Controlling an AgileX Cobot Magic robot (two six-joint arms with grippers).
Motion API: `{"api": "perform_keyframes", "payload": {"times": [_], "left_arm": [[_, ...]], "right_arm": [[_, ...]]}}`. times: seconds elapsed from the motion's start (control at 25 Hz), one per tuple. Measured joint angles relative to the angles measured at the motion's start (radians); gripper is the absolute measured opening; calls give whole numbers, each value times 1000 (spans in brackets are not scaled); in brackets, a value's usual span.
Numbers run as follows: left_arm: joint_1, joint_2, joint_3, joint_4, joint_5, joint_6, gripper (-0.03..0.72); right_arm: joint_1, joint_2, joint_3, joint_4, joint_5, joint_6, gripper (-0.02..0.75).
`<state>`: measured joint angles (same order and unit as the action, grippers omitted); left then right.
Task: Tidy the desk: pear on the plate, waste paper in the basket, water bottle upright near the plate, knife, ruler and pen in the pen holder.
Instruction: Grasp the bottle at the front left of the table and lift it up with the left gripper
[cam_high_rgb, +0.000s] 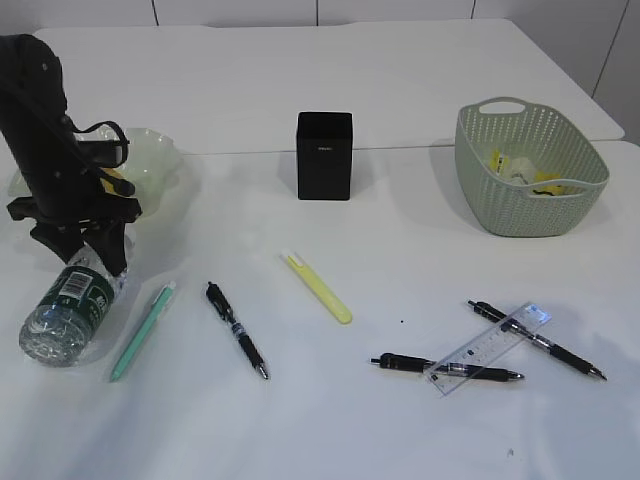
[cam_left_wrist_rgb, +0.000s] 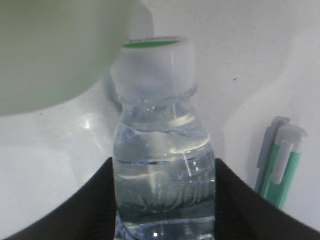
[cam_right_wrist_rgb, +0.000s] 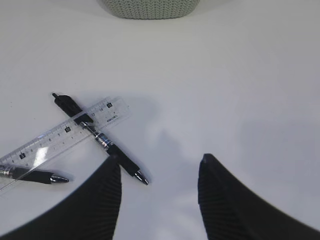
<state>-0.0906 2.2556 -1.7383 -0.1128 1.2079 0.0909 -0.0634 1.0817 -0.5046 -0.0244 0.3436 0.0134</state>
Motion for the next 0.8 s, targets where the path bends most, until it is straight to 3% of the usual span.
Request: {"api": "perform_keyframes", "payload": {"times": [0.8], "left_arm": [[-2,-104,22,-16,-6,-18,349]], "right_arm": [[0,0,0,0,0,0,405]]}}
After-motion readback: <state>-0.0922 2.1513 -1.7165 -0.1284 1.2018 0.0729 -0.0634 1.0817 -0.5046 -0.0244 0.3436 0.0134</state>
